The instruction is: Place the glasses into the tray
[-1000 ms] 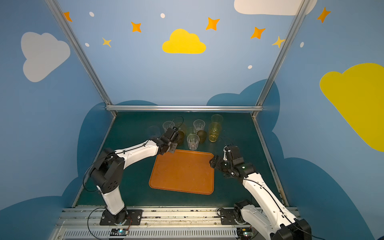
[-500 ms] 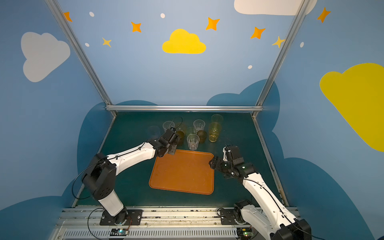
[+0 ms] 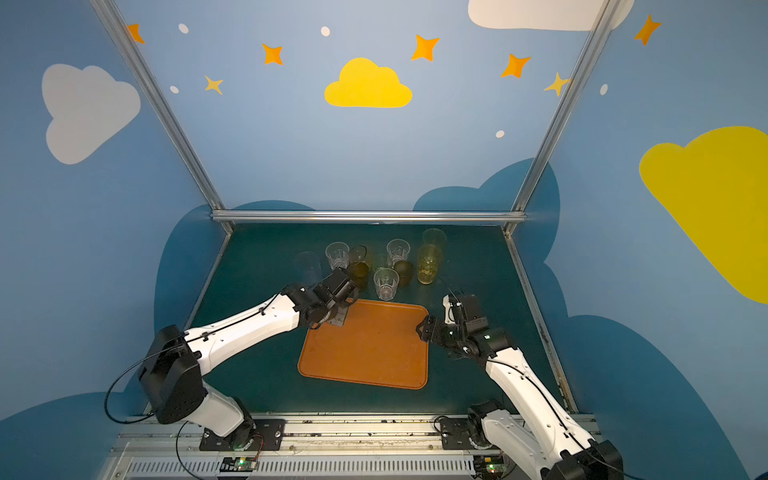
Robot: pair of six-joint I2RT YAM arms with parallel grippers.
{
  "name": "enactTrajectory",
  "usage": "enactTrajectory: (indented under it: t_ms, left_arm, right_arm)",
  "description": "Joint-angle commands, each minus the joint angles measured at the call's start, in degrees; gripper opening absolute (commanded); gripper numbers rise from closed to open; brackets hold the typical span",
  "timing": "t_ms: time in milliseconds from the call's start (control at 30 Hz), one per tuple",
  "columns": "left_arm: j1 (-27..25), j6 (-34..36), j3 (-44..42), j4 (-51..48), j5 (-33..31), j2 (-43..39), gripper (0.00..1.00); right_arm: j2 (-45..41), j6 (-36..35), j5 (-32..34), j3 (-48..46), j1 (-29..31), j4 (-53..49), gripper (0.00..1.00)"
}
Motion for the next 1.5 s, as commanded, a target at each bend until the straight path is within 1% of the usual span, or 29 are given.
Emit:
enactTrajectory:
  t_ms: [0, 67, 267, 533, 700, 1067, 1100, 1133, 1200, 1233, 1267, 1333, 1367, 1400, 1467]
  left_arm:
    - [-2.1, -3.5, -1.2, -7.1, -0.5, -2.8, 0.04]
    - [-3.0, -4.7, -2.5, -8.2, -0.1, -4.0, 0.04]
    - [-5.8, -7.9, -6.9, -8.3, 4.4, -8.1, 0.04]
    - [-8.3, -9.8, -11.2, -8.8, 8.1, -11.5, 0.04]
    - [-9.9, -10.7, -13.8, -9.2, 8.1, -12.8, 0.04]
    - [-10.3, -11.1, -16.6, -6.7, 9.4, -12.7, 0.04]
    - [-10.4, -11.4, -16.8, -6.7, 9.2, -12.7, 0.13]
    - [-10.3, -11.6, -16.7, -6.6, 8.9, -12.9, 0.29]
    - [-10.4, -11.6, -16.8, -6.5, 8.6, -13.2, 0.36]
    - [-10.3, -11.7, -16.7, -6.4, 8.4, -13.4, 0.41]
    - [-10.3, -11.7, -16.5, -6.3, 8.1, -13.7, 0.48]
    - [-10.3, -11.7, -16.3, -5.8, 7.9, -14.6, 0.53]
    - [-10.3, -11.6, -16.2, -5.4, 7.8, -15.0, 0.59]
    - [-10.3, -11.8, -16.0, -5.0, 7.4, -15.6, 0.66]
    - [-10.2, -12.2, -15.8, -4.0, 6.7, -16.5, 0.72]
  right_arm:
    - [1.0, 0.1, -0.8, -0.9, -0.1, 1.7, 0.82]
    - [1.4, 0.7, -1.3, -1.3, -0.2, 2.3, 0.82]
    - [0.8, 2.0, -1.2, -2.9, -0.1, 3.2, 0.82]
    - [-1.0, 3.5, -0.1, -4.4, -0.1, 2.7, 0.82]
    - [-1.6, 4.5, -0.1, -5.5, -0.1, 2.8, 0.82]
    - [-1.5, 6.4, -0.9, -6.0, -0.2, 3.5, 0.82]
    - [-1.6, 6.5, -1.0, -6.1, -0.1, 3.5, 0.82]
    - [-1.6, 6.5, -1.1, -6.1, -0.1, 3.7, 0.82]
    - [-1.5, 6.8, -1.3, -6.2, -0.1, 3.8, 0.82]
    - [-1.5, 6.9, -1.5, -6.2, -0.1, 3.8, 0.82]
    - [-1.5, 7.0, -1.7, -6.2, -0.1, 3.9, 0.82]
    - [-1.4, 7.2, -1.9, -6.2, -0.1, 3.9, 0.82]
    - [-1.4, 7.3, -1.9, -6.2, -0.1, 3.9, 0.82]
    - [-1.3, 7.4, -2.1, -6.1, -0.2, 4.0, 0.82]
    - [-1.2, 7.6, -2.2, -5.9, -0.1, 4.2, 0.82]
